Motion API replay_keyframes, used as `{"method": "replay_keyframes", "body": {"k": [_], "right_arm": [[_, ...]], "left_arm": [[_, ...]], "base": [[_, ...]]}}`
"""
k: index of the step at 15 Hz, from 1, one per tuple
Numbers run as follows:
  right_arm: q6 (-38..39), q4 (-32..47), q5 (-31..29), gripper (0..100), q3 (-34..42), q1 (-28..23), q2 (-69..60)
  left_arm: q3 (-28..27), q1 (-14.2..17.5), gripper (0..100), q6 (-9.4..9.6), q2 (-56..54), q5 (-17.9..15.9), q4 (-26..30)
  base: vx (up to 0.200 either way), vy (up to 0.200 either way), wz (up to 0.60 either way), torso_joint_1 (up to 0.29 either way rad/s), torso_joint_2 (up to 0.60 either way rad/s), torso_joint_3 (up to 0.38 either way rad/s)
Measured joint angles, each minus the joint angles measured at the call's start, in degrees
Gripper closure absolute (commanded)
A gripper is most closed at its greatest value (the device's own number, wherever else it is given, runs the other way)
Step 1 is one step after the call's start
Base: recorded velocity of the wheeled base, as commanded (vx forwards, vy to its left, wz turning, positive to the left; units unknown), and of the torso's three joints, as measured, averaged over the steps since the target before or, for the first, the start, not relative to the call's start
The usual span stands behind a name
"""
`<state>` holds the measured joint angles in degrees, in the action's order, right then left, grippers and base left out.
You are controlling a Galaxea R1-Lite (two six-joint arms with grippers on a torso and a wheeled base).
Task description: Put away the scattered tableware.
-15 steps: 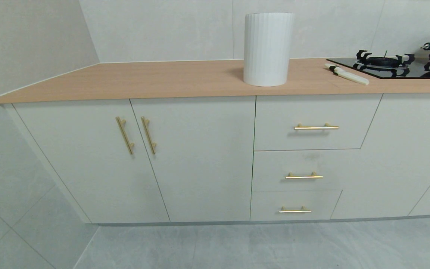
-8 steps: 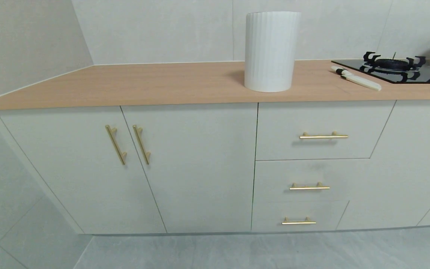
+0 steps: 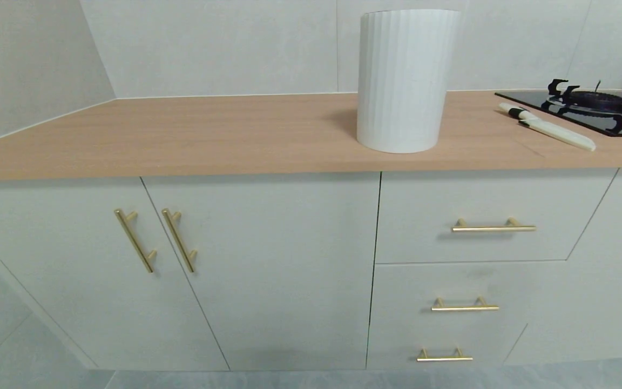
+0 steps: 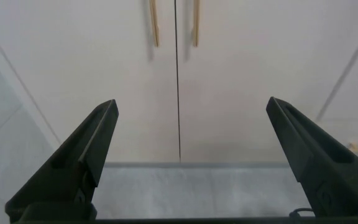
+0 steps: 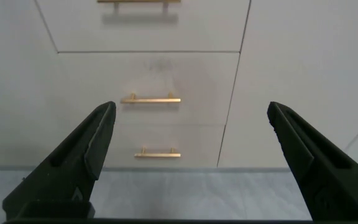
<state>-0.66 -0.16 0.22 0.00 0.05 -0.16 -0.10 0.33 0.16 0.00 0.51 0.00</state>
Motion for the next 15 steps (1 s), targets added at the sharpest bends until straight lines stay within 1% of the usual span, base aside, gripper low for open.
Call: {"method": "replay_keyframes", "body": {"k": [4,10,15], "right_arm": [[0.0,0.0,0.0,0,0.0,0.0,0.0],[0.0,0.0,0.0,0,0.0,0.0,0.0],[-0.1,0.0,0.0,0,0.0,0.0,0.0]], "left_arm": [[0.0,0.0,0,0.02,0.0,0.0,0.0],[0.0,0.0,0,0.02,0.0,0.0,0.0],[0.0,0.0,0,0.02,0.0,0.0,0.0]], "base": [[0.200,0.000,0.00,0.005,0.00,0.001],[0.000,0.000,0.00,0.000,0.00,0.000],[0.000,-0.200,0.00,0.000,0.00,0.002]]}}
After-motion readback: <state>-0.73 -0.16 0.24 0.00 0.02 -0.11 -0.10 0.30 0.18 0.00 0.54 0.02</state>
